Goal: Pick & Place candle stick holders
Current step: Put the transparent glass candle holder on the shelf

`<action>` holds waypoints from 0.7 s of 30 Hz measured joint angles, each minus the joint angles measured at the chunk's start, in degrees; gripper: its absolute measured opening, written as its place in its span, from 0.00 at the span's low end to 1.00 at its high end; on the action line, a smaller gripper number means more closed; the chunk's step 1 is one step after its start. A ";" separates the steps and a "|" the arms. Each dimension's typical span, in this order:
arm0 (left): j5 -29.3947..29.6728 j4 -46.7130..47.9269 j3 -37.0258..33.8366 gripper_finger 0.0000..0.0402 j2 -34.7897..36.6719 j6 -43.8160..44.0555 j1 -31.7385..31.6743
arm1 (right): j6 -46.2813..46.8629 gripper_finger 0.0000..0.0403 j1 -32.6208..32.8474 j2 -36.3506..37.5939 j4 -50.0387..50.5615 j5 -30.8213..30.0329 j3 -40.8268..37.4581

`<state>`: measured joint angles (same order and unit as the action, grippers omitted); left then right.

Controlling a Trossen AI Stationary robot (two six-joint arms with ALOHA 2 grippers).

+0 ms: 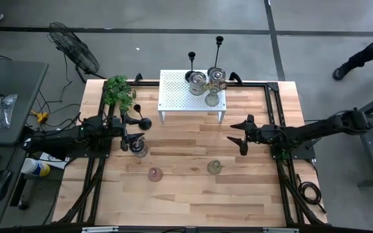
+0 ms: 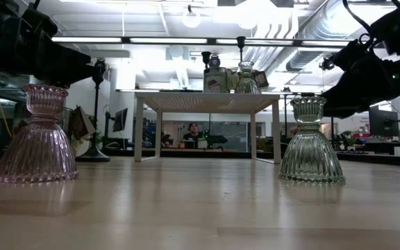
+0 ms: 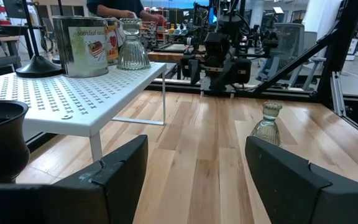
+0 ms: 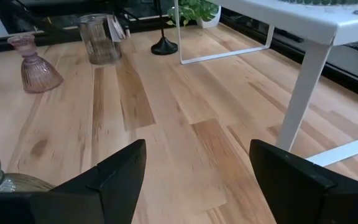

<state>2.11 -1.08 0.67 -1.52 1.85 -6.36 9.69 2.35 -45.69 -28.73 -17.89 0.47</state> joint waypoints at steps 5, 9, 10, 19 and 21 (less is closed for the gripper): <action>0.01 0.00 0.00 0.66 0.00 -0.01 -0.02 | 0.07 0.69 0.00 0.71 1.46 0.31 -0.02; 0.01 0.00 0.00 0.66 -0.01 -0.01 -0.02 | -0.03 0.69 0.00 0.74 1.33 0.90 -0.04; 0.00 0.00 0.00 0.66 0.00 -0.02 -0.01 | -0.46 0.69 0.00 0.74 1.24 0.93 -0.04; 0.01 0.00 0.00 0.66 -0.02 -0.01 -0.02 | -1.83 0.69 0.00 0.72 1.38 1.14 -0.07; 0.02 0.00 0.00 0.66 0.00 -0.02 0.01 | -2.42 0.69 0.00 0.72 1.40 1.14 -0.07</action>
<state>2.13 -1.08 0.67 -1.52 1.83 -6.35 7.28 2.35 -44.97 -27.33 -16.75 0.40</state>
